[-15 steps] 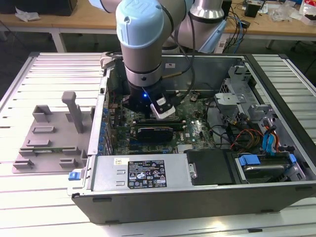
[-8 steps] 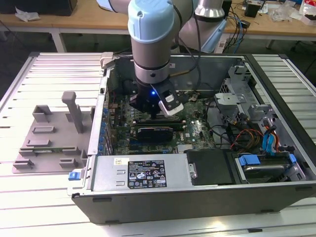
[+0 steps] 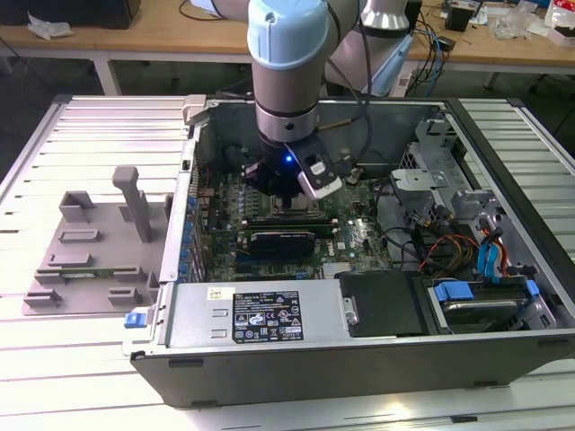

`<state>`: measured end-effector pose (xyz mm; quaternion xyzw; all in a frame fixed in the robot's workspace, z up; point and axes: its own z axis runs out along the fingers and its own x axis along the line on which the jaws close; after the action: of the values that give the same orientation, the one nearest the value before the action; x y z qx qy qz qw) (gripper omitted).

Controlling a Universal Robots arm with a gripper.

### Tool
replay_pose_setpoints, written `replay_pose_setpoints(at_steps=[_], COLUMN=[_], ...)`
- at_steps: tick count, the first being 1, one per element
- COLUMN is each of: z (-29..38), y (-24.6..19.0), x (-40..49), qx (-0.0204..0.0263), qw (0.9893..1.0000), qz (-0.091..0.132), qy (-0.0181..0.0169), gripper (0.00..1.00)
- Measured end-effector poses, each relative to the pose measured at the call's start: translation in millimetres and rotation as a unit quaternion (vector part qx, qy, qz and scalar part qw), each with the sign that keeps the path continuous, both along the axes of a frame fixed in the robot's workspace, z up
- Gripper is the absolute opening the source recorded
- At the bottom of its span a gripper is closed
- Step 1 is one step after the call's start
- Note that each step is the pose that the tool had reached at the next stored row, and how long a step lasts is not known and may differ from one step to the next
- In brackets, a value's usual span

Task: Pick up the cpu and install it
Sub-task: 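Install the second cpu locking lever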

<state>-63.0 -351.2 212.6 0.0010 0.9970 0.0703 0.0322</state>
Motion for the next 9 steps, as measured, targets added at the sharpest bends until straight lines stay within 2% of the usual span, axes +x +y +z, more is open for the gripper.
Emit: replay_pose_setpoints(at_steps=[1,5,9], z=[-0.3,-0.3,11.4], y=[5.1,6.5,7.6], x=[0.4,13.2,13.5], qx=[0.0002,0.0002,0.0], qw=[1.0,1.0,1.0], qz=[0.0,0.0,0.0], qy=[-0.0001,0.0004,0.0004], gripper=[0.11,0.11,0.11])
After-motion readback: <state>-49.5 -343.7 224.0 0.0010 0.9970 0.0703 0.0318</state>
